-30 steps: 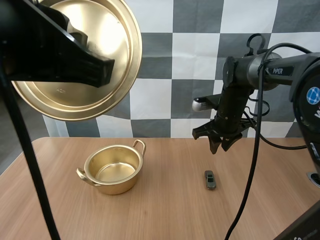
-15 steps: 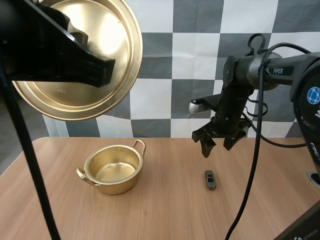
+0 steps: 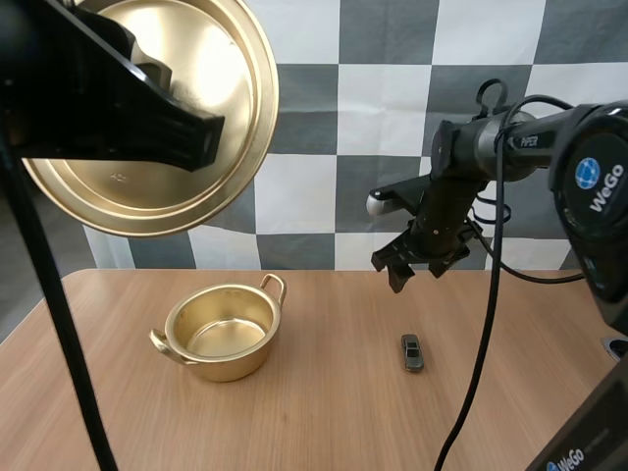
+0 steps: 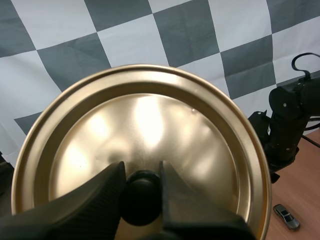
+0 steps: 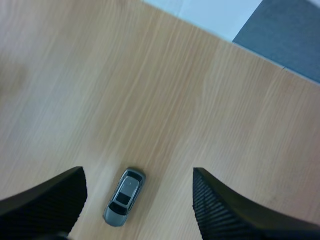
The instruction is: Open the pot, put the car inside, and close it
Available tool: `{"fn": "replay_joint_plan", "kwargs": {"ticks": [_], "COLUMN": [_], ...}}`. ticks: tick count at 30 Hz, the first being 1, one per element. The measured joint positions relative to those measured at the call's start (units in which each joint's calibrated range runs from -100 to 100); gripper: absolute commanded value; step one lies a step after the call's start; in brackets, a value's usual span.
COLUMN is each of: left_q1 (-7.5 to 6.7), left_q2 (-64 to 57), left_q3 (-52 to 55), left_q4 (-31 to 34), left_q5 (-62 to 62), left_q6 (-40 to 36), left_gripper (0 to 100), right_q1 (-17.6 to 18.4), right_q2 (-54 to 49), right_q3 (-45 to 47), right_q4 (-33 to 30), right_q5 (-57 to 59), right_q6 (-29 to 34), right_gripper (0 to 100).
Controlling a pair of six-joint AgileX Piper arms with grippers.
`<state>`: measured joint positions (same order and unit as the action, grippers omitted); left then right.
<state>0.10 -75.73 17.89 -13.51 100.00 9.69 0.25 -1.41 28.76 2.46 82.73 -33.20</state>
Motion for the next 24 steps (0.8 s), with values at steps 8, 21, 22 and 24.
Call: {"fn": "replay_joint_plan", "kwargs": {"ticks": [8, 21, 22, 24], "left_q1": [0.0, 0.0, 0.0, 0.0], "left_q2": [0.0, 0.0, 0.0, 0.0], "left_q3": [0.0, 0.0, 0.0, 0.0], "left_q4": [0.0, 0.2, 0.2, 0.2], "left_q5": [0.0, 0.0, 0.0, 0.0], "left_q6": [0.0, 0.0, 0.0, 0.0], "left_gripper": [0, 0, 0, 0], "right_q1": [0.0, 0.0, 0.0, 0.0], "right_q2": [9.0, 10.5, 10.5, 10.5], "right_q3": [0.0, 4.4, 4.9, 5.9], "right_q4": [1.5, 1.5, 1.5, 1.5], "right_q5": [5.2, 4.5, 4.0, 2.3], "right_q6": [0.0, -0.6, -0.7, -0.7], "right_gripper": [100, 100, 100, 100]}}
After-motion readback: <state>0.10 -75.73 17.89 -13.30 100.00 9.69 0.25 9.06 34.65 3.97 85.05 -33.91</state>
